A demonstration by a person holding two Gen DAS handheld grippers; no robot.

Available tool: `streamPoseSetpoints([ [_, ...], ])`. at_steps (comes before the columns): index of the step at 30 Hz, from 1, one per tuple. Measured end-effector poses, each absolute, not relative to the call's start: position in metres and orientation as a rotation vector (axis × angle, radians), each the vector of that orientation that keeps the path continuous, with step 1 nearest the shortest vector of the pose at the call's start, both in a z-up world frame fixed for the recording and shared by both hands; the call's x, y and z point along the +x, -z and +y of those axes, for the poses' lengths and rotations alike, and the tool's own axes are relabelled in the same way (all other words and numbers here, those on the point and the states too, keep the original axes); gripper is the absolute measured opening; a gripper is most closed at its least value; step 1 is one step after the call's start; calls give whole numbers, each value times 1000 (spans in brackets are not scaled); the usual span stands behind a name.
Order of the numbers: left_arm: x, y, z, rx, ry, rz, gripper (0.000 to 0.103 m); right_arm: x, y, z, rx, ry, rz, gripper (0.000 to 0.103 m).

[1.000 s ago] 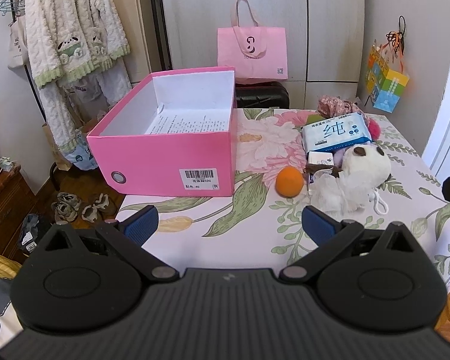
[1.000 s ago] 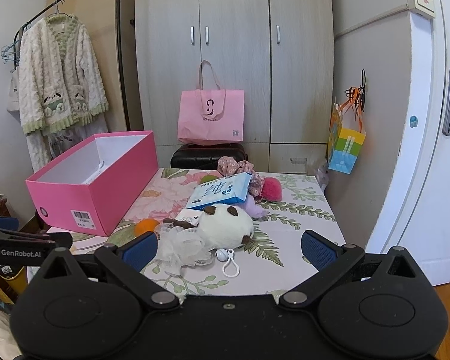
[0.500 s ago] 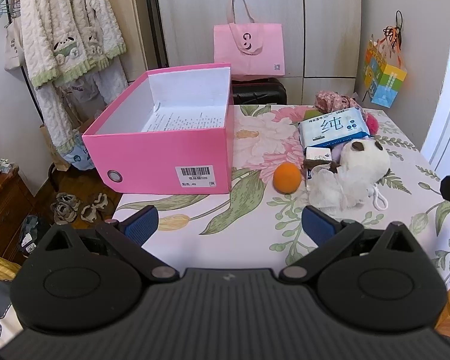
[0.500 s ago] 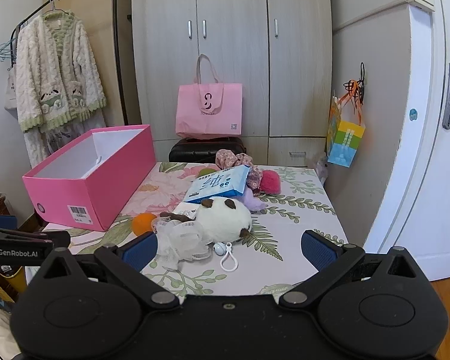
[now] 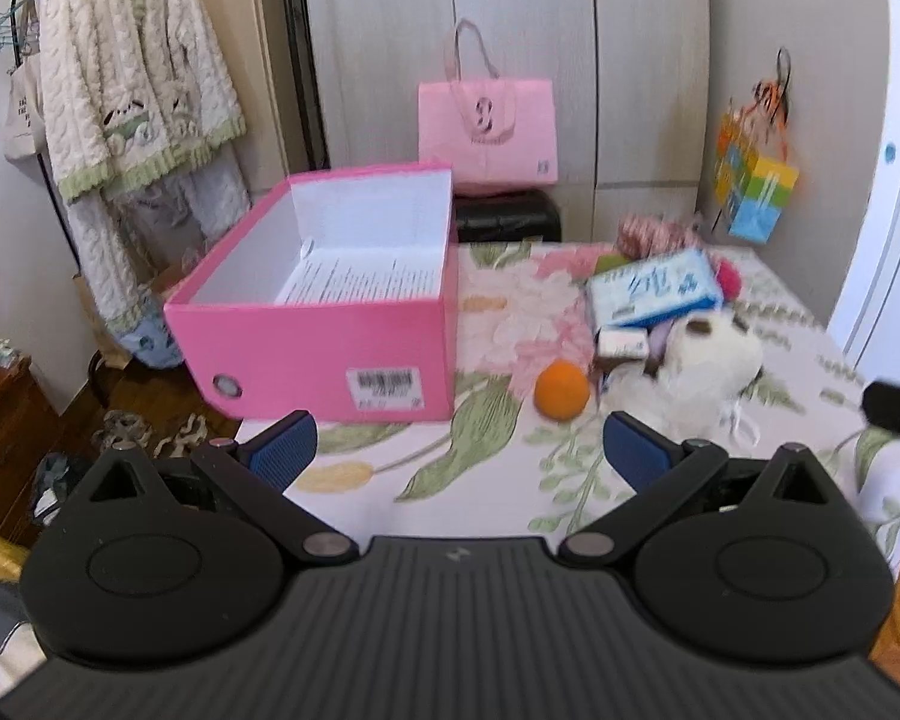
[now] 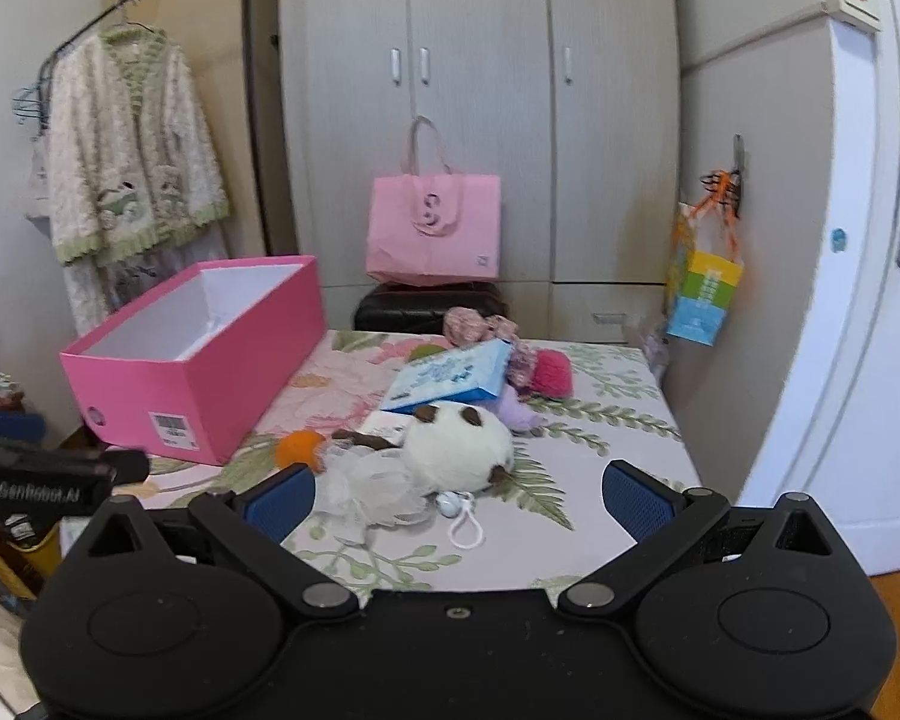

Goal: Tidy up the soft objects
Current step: 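Grasp the orange ball with the left tool while the right tool grasps the white mesh puff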

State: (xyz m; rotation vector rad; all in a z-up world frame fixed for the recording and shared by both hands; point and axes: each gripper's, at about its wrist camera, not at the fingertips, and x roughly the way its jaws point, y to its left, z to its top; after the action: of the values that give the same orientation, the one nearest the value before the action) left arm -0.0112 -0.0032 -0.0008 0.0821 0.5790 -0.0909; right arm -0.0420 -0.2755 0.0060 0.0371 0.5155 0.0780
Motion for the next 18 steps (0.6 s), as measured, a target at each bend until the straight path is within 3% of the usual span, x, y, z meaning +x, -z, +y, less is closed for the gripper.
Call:
streamPoseSetpoints([
  [7,-4,1,-13,103,133,506,103,-36,3,-284,101,-272,416,103],
  [18,38,30,-22,52,223,507,100,14,52,-263,-73,-392,450,98],
])
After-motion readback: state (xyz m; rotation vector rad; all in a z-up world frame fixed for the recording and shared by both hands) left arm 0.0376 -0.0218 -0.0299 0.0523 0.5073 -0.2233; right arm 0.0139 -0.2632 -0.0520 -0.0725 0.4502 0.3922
